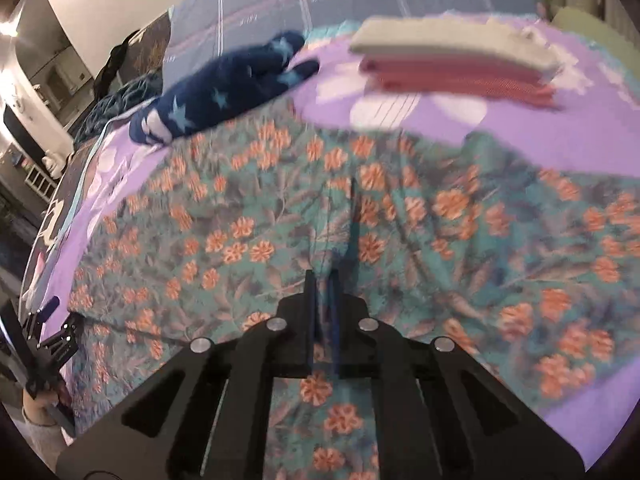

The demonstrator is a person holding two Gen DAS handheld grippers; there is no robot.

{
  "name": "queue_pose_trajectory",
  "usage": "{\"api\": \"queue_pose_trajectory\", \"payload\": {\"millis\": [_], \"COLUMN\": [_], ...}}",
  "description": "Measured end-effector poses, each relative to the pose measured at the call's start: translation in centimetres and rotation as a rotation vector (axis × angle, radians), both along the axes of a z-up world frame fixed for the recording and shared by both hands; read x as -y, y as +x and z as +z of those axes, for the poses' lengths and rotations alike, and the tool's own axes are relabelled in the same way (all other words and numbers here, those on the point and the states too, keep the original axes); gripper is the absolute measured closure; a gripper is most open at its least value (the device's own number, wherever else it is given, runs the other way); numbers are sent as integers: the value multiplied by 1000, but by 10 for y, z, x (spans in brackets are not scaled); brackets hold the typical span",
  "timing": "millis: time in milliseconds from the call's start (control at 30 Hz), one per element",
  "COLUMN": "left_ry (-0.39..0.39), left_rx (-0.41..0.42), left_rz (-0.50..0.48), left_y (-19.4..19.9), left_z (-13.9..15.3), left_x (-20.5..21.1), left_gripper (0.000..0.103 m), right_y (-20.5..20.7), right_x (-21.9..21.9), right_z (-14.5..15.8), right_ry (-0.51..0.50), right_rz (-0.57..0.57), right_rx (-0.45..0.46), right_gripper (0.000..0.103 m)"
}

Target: Fold small clothes

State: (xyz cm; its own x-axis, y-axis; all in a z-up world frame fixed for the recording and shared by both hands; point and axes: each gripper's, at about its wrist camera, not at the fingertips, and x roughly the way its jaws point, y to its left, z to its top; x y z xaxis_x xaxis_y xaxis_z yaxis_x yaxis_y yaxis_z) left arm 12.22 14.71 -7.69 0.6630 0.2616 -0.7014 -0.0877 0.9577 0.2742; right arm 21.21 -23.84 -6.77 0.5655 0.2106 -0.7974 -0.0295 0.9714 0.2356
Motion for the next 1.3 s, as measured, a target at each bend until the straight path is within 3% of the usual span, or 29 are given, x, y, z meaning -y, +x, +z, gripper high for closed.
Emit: {"api": "queue_pose_trajectory", "payload": {"millis": [33, 100, 233, 300, 400, 467, 500, 667, 767, 800, 833, 967, 1067, 1167, 1300], "left_ry": [-3, -1, -57, -81, -108, -131, -136, -97, -91, -89, -84, -58, -34, -23, -57], "left_rx": [-6, -4, 18, 19, 18, 13, 13, 9, 8, 11, 14, 15, 12, 13, 15], "left_rz": [-20, -33, -63, -71, -106, -135, -142, -145, -143, -142, -142, -137, -129, -127, -128], "left_y": [-3, -7, -16, -16, -16, -15, -15, -15, -14, -14, -14, -15, -15, -16, -17], "left_z": [0, -1, 1, 1, -2, -3, -4, -8, -9, -9, -9, -11, -12, -12, -11], "left_x": [1, 3, -3, -5, -3, -1, 0, 7, 8, 9, 10, 13, 16, 18, 13], "left_gripper": [39, 43, 43, 45, 63, 83, 85, 86, 85, 85, 86, 91, 91, 91, 91], "right_y": [1, 6, 8, 19, 35, 42, 46, 68, 75, 76, 79, 97, 106, 106, 85], "right_x": [-1, -2, -7, -43, -123, -181, -219, -354, -407, -416, -425, -426, -418, -394, -333], "right_z": [1, -7, 11, 31, 50, 57, 58, 34, 6, -3, -14, -12, -8, 0, 28], "right_ry": [-71, -184, -91, -76, -36, -46, -75, -144, -253, -298, -351, -249, -83, -42, -8], "right_rz": [-26, -36, -53, 52, 298, 444, 520, 706, 740, 744, 736, 687, 689, 661, 629], "right_rx": [3, -42, -1, 50, 71, 78, 81, 8, -22, -38, -53, -22, 2, -16, 46], "right_gripper": [90, 56, 56, 56, 64, 66, 68, 67, 53, 72, 98, 102, 103, 95, 91]}}
